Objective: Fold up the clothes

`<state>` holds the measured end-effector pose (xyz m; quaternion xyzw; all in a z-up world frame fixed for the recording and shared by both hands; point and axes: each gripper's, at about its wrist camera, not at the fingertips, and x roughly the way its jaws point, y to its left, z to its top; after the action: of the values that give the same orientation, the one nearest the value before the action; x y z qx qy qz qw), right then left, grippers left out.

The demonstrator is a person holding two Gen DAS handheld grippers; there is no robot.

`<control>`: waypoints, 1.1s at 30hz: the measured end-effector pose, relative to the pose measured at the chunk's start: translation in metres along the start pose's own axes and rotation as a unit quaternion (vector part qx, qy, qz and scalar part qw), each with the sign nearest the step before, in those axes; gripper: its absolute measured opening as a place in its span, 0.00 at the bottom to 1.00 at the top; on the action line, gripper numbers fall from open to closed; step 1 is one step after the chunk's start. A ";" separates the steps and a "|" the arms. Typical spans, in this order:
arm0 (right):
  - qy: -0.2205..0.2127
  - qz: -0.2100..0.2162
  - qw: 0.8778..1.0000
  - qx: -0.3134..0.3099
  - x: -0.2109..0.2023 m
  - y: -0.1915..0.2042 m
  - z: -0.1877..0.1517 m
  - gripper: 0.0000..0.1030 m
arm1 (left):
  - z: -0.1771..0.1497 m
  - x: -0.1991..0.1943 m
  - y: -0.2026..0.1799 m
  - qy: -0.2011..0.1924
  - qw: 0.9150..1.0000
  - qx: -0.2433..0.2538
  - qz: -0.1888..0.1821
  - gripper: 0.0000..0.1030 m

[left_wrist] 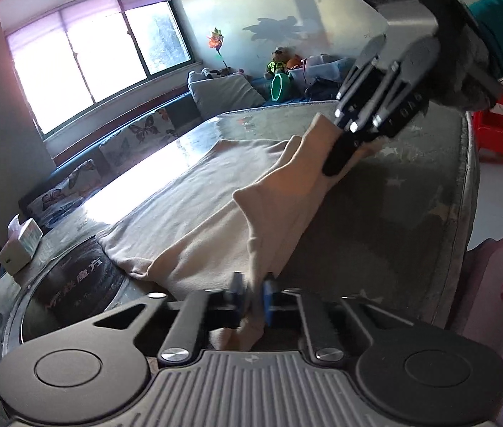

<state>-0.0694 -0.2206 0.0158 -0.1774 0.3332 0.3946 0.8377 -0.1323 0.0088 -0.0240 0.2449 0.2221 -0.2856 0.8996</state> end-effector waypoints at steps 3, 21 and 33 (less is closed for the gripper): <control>0.001 0.003 1.000 -0.001 0.001 0.004 -0.004 0.12 | 0.003 -0.004 0.004 -0.004 1.000 -0.010 -0.002 0.05; -0.019 0.042 0.998 -0.034 -0.106 0.055 0.000 0.09 | 0.035 -0.107 -0.001 -0.047 0.994 -0.081 -0.055 0.05; -0.031 0.010 0.998 -0.045 -0.078 0.005 0.053 0.08 | 0.058 -0.047 0.060 -0.032 0.995 -0.096 -0.024 0.05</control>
<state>-0.0875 -0.2299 0.1082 -0.1997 0.2904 0.4227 0.8350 -0.1139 0.0379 0.0657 0.1427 0.2252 -0.2924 0.9184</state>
